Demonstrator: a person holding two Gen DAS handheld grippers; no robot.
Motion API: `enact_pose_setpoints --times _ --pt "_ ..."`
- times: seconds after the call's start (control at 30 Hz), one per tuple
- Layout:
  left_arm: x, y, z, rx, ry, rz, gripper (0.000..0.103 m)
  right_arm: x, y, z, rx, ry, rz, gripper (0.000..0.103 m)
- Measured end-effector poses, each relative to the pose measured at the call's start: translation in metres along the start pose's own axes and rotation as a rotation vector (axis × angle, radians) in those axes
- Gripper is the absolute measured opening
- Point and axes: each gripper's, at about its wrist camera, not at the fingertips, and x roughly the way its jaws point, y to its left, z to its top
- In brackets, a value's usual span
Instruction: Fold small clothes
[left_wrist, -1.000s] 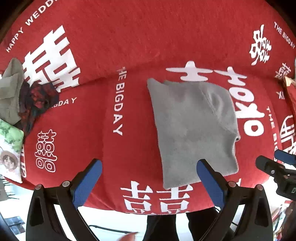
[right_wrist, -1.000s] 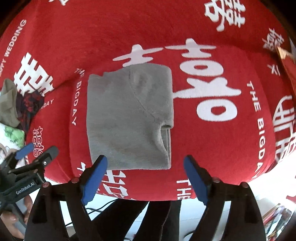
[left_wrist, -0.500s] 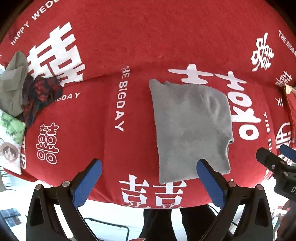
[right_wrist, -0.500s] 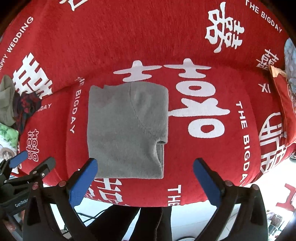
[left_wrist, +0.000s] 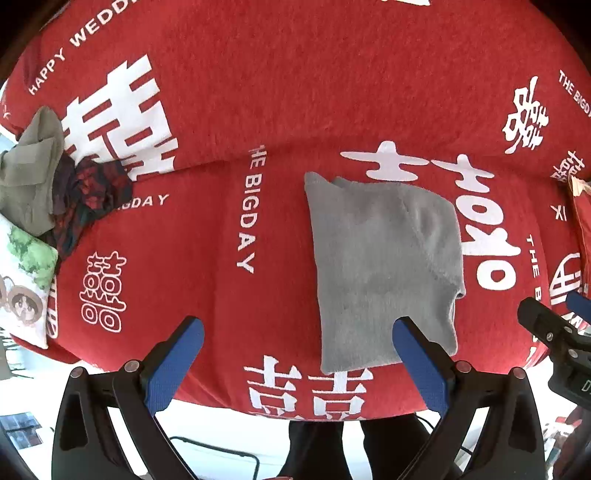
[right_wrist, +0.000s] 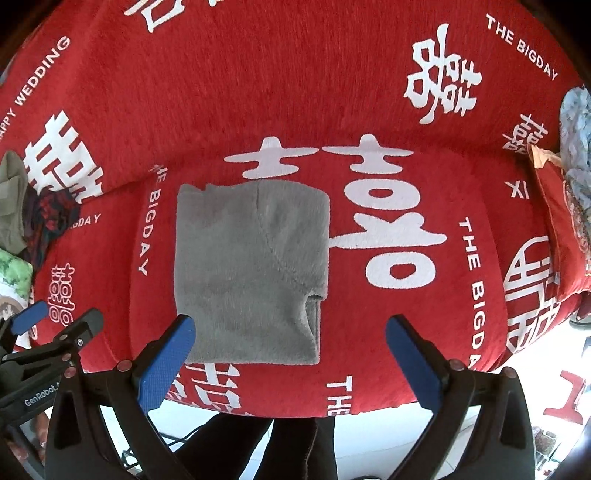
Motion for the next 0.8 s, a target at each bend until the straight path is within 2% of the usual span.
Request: enact_pose_setpoints --times 0.8 --pt "-0.0096 -0.0054 0.0043 -0.004 -0.017 0.011 0.102 -0.0072 -0.0019 0.0019 0.015 -0.013 -0.001 0.103"
